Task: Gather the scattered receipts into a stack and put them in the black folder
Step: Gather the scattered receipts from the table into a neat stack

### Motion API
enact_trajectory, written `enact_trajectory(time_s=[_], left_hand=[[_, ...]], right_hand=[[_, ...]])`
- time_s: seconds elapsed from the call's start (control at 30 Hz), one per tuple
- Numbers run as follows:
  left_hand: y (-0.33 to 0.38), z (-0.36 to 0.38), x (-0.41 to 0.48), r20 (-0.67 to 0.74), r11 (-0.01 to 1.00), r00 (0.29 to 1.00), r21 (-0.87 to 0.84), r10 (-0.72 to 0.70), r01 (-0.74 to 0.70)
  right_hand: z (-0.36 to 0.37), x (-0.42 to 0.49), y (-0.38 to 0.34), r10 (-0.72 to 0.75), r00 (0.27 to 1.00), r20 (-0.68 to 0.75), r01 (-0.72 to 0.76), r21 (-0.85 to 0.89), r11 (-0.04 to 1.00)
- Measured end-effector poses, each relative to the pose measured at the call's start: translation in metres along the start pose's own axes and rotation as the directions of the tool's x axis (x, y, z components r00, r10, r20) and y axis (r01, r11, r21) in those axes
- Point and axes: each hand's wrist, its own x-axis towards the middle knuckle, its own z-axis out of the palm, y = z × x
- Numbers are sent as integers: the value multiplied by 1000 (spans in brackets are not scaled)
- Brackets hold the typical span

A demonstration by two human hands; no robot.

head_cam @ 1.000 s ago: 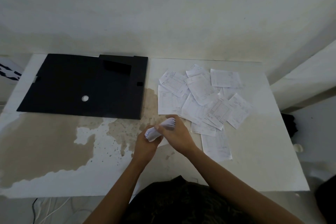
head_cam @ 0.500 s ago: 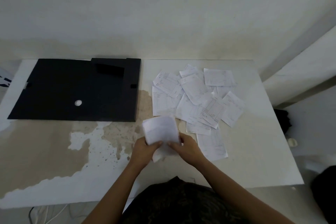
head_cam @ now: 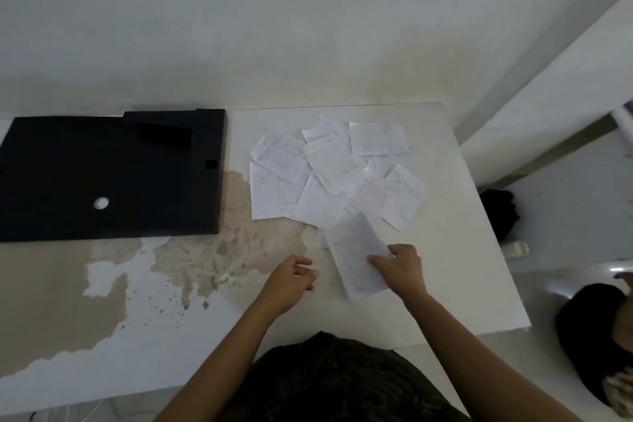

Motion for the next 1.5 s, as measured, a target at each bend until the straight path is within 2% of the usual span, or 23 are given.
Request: enact_trajectory(time_s=[0.07, 0.17, 0.4, 0.5, 0.6, 0.67, 0.77, 0.83, 0.9, 0.97, 1.03, 1.17, 1.23, 1.33, 1.4, 1.5], left_hand=[[-5, 8, 2, 33, 998, 998, 39, -51, 50], [-8, 20, 1, 70, 991, 990, 74, -119, 114], [-6, 34, 4, -1, 979, 980, 57, -197, 197], [3, 37, 14, -108, 985, 989, 129, -97, 111], [22, 46, 26, -158, 971, 986, 238, 49, -10], [32, 54, 34, -96, 930, 983, 348, 157, -115], [39, 68, 45, 54, 803, 956, 530, 288, -271], [45, 79, 51, 55, 786, 943, 539, 327, -304], [55, 93, 57, 2, 827, 934, 465, 357, -317], [69, 108, 63, -77, 898, 949, 353, 307, -262], [82, 120, 70, -176, 965, 967, 220, 184, -143], [87, 135, 83, -325, 982, 942, 189, 91, -29], [92, 142, 87, -369, 999, 929, 42, 7, 9], [106, 151, 94, -358, 959, 903, -237, -236, 157], [113, 154, 97, -318, 931, 885, -248, -341, 269], [111, 156, 105, -296, 922, 877, -205, -379, 329]], right_hand=[[5, 0, 10, -8, 999, -38, 0, -190, 982], [20, -4, 13, 22, 999, 49, -9, -251, 968], [24, 6, 3, 124, 988, 95, -132, 83, 988], [5, 11, 9, 192, 958, 213, -242, 241, 940], [-19, 17, 22, 196, 937, 290, -265, 222, 938], [-35, 20, 33, 221, 928, 301, -288, 200, 936], [-57, 25, 50, 240, 939, 245, -288, 184, 940], [-70, 30, 58, 234, 944, 233, -271, 140, 952], [-82, 34, 62, 211, 941, 265, -245, 103, 964], [-92, 38, 65, 189, 930, 315, -233, 109, 966], [-100, 41, 68, 175, 923, 342, -228, 123, 966], [-112, 50, 72, 165, 919, 359, -229, 143, 963], [-114, 54, 72, 164, 909, 382, -229, 131, 965], [-116, 57, 70, 170, 893, 416, -218, 70, 973], [-115, 59, 69, 170, 888, 428, -213, 54, 975], [-117, 61, 67, 159, 865, 476, -187, 12, 982]])
